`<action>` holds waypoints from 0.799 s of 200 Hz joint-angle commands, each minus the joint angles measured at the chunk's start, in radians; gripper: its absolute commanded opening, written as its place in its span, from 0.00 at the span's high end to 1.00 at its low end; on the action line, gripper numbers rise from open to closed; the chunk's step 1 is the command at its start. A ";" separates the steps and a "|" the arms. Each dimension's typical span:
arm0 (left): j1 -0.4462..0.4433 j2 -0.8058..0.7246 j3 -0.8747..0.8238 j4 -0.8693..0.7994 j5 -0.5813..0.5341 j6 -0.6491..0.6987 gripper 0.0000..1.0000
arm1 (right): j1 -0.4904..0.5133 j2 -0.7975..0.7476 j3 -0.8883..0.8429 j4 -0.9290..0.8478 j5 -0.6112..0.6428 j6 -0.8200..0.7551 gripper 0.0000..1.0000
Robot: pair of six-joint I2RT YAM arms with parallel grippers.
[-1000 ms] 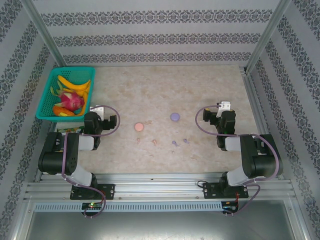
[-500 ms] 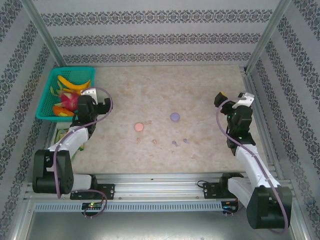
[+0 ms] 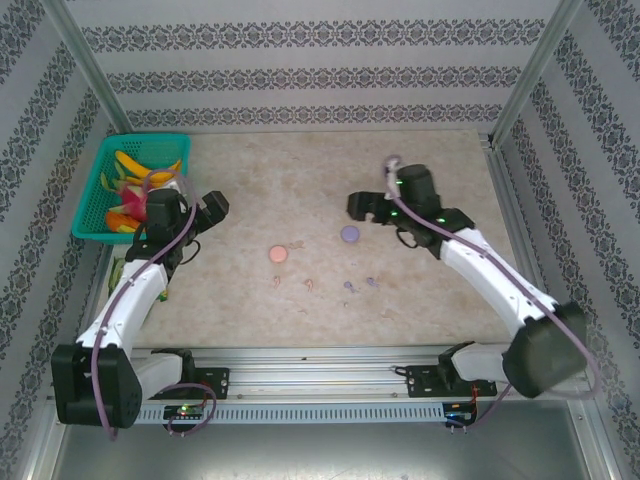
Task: Insert the wireless bluetooth earbuds into the charging case
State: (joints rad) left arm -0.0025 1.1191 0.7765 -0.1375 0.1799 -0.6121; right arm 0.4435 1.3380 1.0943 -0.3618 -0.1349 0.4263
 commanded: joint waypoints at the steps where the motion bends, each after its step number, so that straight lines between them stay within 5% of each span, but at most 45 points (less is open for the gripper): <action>1: -0.010 -0.037 -0.014 -0.100 -0.002 -0.141 0.00 | 0.107 0.104 0.114 -0.195 0.057 0.004 0.04; 67: -0.011 0.001 0.027 -0.214 0.061 -0.234 0.00 | 0.341 0.541 0.511 -0.445 0.141 0.094 0.08; 160: -0.002 0.041 0.025 -0.192 0.096 -0.376 0.00 | 0.416 0.848 0.815 -0.550 0.100 0.198 0.13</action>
State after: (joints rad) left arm -0.0055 1.1526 0.7746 -0.3122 0.2508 -0.9230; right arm 0.8391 2.1185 1.8210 -0.8314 -0.0349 0.6003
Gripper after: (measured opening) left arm 0.998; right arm 0.878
